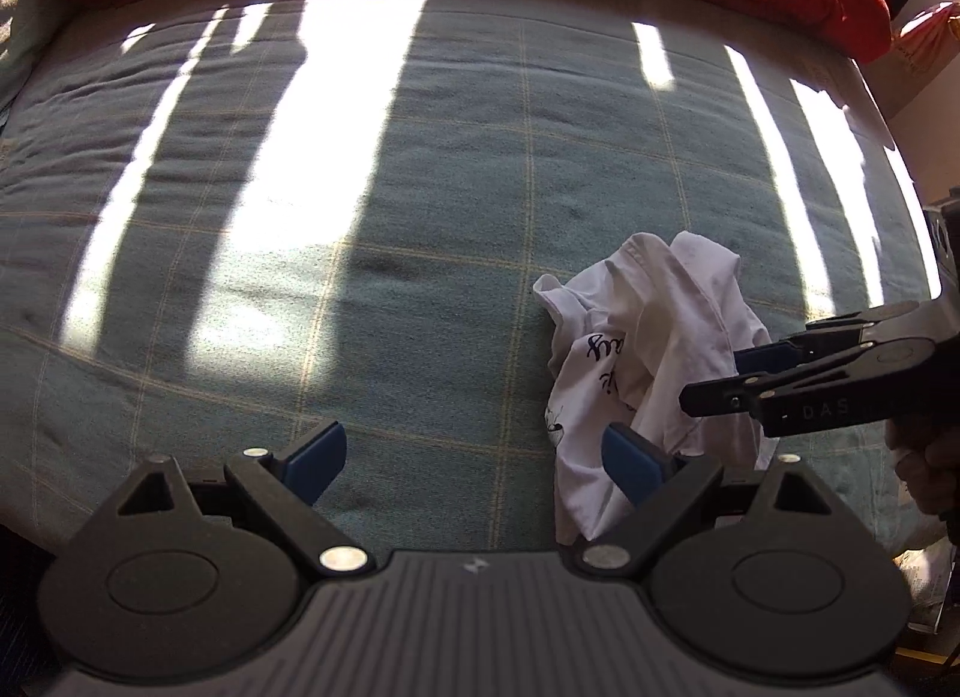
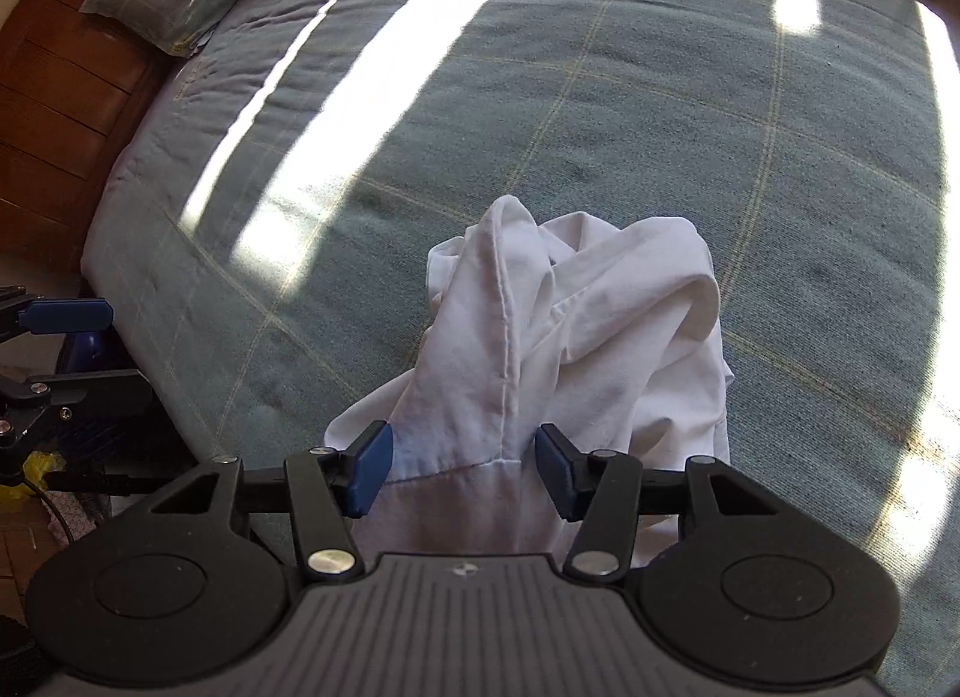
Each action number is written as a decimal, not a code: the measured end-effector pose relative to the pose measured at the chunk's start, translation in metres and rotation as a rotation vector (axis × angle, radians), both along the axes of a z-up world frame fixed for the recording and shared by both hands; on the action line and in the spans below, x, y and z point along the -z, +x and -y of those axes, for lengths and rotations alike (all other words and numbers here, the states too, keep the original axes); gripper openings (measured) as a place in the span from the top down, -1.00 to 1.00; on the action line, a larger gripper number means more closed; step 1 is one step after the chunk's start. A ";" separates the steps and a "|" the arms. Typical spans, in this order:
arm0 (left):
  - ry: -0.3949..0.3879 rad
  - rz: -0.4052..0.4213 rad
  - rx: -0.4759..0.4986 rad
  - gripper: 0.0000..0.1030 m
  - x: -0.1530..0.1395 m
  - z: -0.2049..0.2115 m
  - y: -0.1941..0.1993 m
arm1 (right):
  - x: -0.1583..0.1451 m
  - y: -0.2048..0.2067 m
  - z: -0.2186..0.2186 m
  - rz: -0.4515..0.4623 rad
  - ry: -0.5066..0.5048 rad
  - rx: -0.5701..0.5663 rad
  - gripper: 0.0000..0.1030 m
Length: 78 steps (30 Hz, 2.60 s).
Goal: Fold clothes
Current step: 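Lower the right tool onto the white shirt and pinch its fabric, then lift the pinched shirt with the right tool and drag it across the blanket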
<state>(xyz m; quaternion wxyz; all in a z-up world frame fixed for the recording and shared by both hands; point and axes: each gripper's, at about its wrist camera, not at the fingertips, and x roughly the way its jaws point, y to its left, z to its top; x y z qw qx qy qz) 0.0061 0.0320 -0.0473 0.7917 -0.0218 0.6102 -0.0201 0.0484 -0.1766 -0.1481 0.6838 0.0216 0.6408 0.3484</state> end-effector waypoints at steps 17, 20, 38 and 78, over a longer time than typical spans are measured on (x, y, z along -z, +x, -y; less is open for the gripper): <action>0.052 0.025 -0.027 -0.79 -0.023 0.026 -0.005 | -0.004 -0.001 0.002 -0.046 0.033 -0.103 0.70; 0.052 0.029 -0.012 -0.79 -0.025 0.029 -0.005 | -0.009 -0.001 0.007 -0.055 0.059 -0.089 0.74; -0.005 0.053 -0.067 -0.79 -0.026 -0.018 -0.012 | -0.026 -0.005 -0.032 -0.051 0.062 -0.109 0.79; -0.111 -0.005 0.456 -0.79 0.020 0.011 0.028 | -0.058 -0.044 0.006 0.002 -0.320 0.026 0.80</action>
